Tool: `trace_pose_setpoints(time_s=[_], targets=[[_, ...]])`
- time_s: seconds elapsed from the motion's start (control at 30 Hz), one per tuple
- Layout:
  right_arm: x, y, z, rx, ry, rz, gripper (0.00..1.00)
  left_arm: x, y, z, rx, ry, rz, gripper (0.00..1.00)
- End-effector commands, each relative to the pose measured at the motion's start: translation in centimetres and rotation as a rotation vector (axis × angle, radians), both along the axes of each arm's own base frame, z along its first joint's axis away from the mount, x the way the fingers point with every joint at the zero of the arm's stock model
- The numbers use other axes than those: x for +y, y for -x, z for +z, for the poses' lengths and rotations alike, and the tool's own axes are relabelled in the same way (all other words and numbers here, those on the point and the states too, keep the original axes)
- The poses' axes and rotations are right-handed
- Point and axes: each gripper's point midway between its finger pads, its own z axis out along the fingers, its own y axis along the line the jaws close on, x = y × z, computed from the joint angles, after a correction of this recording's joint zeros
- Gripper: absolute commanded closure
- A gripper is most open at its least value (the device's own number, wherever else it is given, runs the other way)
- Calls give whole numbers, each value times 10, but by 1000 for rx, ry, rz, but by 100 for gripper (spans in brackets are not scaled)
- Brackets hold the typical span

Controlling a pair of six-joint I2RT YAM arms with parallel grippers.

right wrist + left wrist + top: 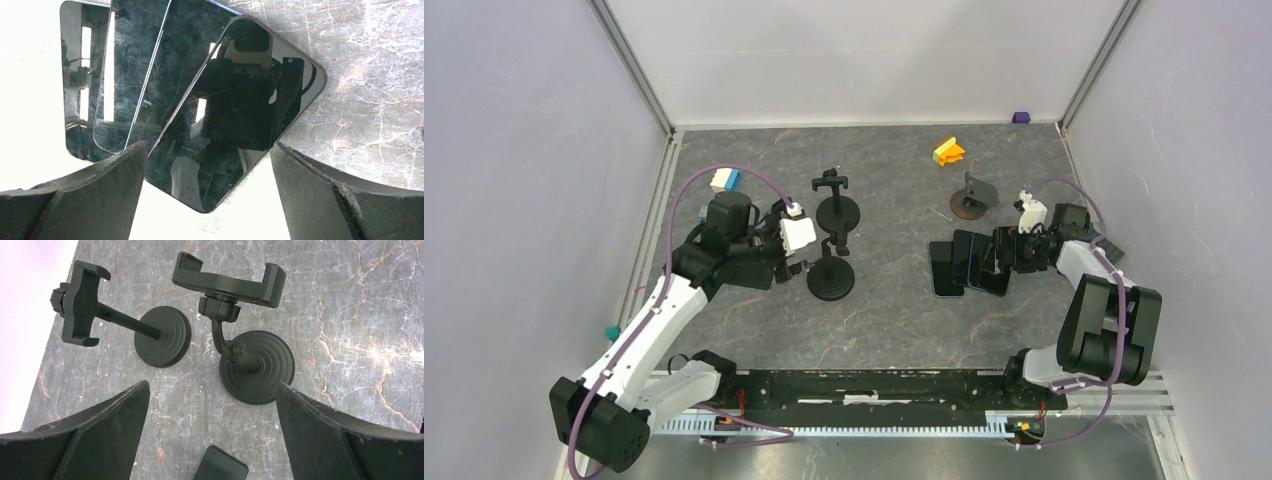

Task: Place the phone on the phone stand
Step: Adjust the phone stand at the center of the board, then adjust the phone at the center of the board.

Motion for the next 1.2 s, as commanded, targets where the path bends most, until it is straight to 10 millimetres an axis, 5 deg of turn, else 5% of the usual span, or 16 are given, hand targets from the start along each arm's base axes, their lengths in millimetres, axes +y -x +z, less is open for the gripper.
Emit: trace_pose_setpoints(time_s=[0.0, 0.27, 0.7, 1.17], targets=[[-2, -3, 8, -39, -33, -45, 2, 0, -1, 8, -5, 36, 28, 0], [-4, -3, 10, -63, -52, -65, 2, 0, -3, 8, -11, 43, 35, 0], [3, 0, -18, 2, -92, -49, 2, -1, -4, 11, -11, 54, 46, 0], [35, -1, -20, -21, 67, 130, 2, -4, -4, 12, -5, 67, 35, 0]])
